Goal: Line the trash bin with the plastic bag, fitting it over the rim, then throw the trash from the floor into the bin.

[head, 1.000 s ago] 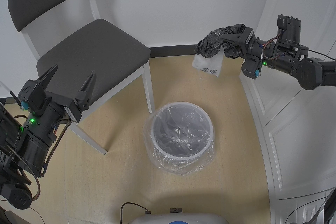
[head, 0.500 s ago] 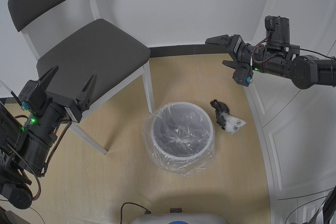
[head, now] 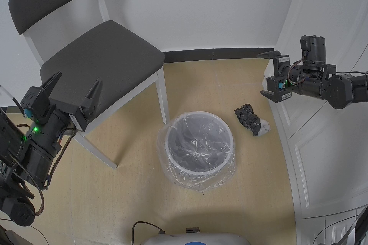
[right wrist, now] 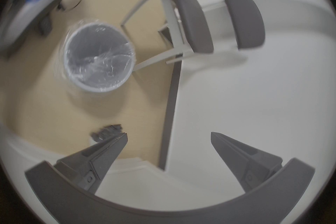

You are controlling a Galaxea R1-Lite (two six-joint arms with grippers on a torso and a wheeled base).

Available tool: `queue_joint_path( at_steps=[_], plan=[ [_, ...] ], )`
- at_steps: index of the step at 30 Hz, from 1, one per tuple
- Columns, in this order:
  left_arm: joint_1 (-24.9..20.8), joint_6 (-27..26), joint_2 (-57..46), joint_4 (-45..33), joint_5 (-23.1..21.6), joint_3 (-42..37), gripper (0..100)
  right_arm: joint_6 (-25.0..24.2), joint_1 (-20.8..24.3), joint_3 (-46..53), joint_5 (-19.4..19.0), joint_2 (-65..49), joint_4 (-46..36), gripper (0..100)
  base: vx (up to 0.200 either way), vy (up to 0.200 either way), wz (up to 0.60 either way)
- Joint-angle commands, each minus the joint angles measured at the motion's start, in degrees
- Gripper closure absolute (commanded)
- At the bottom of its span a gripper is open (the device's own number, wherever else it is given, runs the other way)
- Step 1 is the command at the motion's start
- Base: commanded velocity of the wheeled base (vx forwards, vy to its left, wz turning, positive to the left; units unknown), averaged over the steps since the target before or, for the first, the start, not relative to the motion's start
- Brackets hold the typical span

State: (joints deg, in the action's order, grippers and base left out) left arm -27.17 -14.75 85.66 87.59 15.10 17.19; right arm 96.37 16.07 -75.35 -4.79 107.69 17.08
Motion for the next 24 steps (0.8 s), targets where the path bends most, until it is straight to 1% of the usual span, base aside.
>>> queue_joint_path(
  at_steps=[1, 4, 5, 6, 8, 9, 10, 11, 13, 15, 18, 19, 22, 24],
  plan=[
    [3.2, 0.1, 2.4, 0.0, -1.8, 0.3, 0, -52.4, -3.1, 9.0, 13.0, -3.5, -2.8, 0, 0.000, 0.000, 0.00],
    [3.4, 0.4, 3.5, 0.0, -1.8, 0.3, 0, -64.8, -5.1, 9.2, 13.3, -1.7, -6.5, 0, 0.000, 0.000, 0.00],
    [3.4, 0.6, 3.7, 0.0, -1.8, 0.3, 0, -68.0, -5.3, 9.3, 13.3, -1.0, -7.1, 0, 0.000, 0.000, 0.00],
    [3.4, 0.8, 3.9, 0.0, -1.8, 0.3, 0, -73.3, -5.7, 9.3, 13.4, 0.9, -7.6, 0, 0.000, 0.000, 0.00],
    [3.4, 1.1, 4.4, 0.0, -1.8, 0.4, 0, -81.2, -6.8, 8.9, 13.6, 4.6, -7.4, 0, 0.000, 0.000, 0.00],
    [3.4, 1.1, 4.4, 0.0, -1.8, 0.4, 0, -81.2, -6.8, 8.9, 13.6, 4.6, -7.4, 0, 0.000, 0.000, 0.00],
    [3.4, 1.1, 4.6, 0.0, -1.8, 0.3, 0, -86.8, -7.5, 7.9, 13.8, 8.4, -7.4, 0, 0.000, 0.000, 0.00],
    [3.4, 1.1, 4.8, 0.0, -1.8, 0.4, 0, -89.1, -7.9, 7.0, 13.8, 10.8, -7.4, 0, 0.000, 0.000, 0.00],
    [3.4, 1.1, 4.8, 0.0, -1.8, 0.5, 0, -92.5, -8.9, 4.6, 13.8, 15.2, -7.5, 0, 0.000, 0.000, 0.00],
    [3.4, 1.1, 4.7, 0.0, -1.8, 0.6, 0, -94.9, -10.1, 1.2, 13.8, 19.4, -8.0, 0, 0.000, 0.000, 0.00],
    [3.4, 1.0, 4.6, 0.0, -1.9, 0.6, 0, -97.4, -12.2, -6.2, 13.1, 27.0, -10.2, 0, 0.000, 0.000, 0.00],
    [3.4, 1.0, 4.6, 0.0, -1.9, 0.6, 0, -97.4, -12.2, -6.2, 13.1, 27.0, -10.2, 0, 0.000, 0.000, 0.00],
    [3.3, 1.0, 4.8, 0.0, -1.9, 0.6, 0, -101.4, -13.3, -17.6, 11.7, 35.3, -17.3, 0, 0.000, 0.000, 0.00],
    [3.2, 1.0, 4.9, 0.0, -1.9, 0.6, 0, -103.1, -13.6, -24.0, 11.0, 39.2, -21.7, 0, 0.000, 0.000, 0.00]
  ],
)
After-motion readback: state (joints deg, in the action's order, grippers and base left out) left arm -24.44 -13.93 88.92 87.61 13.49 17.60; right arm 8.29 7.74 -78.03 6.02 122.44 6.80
